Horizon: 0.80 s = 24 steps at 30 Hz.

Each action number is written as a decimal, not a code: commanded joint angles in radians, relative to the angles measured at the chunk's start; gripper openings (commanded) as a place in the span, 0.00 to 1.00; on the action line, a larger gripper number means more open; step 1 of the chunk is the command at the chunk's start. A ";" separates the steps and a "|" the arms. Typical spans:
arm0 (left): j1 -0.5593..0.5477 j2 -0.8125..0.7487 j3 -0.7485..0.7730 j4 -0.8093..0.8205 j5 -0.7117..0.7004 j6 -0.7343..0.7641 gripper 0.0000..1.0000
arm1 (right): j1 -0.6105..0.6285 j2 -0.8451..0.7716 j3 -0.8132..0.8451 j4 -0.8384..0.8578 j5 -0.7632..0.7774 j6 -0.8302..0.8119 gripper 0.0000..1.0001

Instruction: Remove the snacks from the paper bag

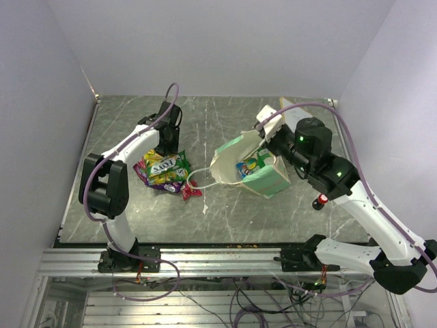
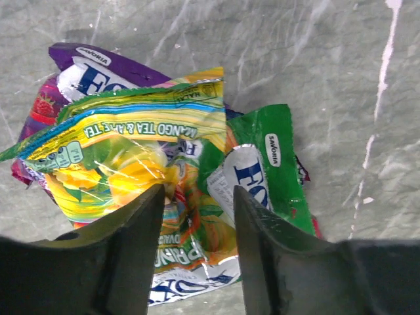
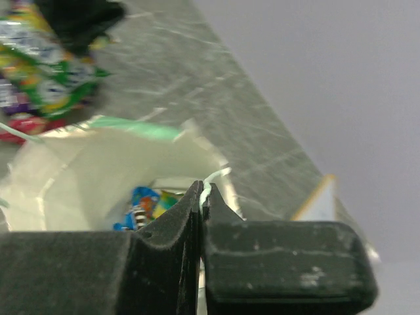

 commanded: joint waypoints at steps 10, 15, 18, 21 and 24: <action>0.007 -0.200 0.066 -0.030 0.133 -0.098 0.99 | 0.004 -0.098 -0.168 0.194 -0.417 0.319 0.00; 0.006 -0.325 0.017 0.089 0.248 -0.200 1.00 | 0.004 -0.100 -0.235 0.311 -0.700 0.464 0.00; 0.004 -0.425 -0.090 0.232 0.362 -0.264 0.98 | 0.004 -0.087 -0.262 0.356 -0.760 0.526 0.00; -0.023 -0.548 -0.231 0.389 0.464 -0.271 0.96 | 0.005 -0.094 -0.258 0.333 -0.686 0.511 0.00; -0.080 -0.694 -0.358 0.457 0.437 -0.258 0.96 | 0.004 -0.098 -0.233 0.283 -0.639 0.467 0.00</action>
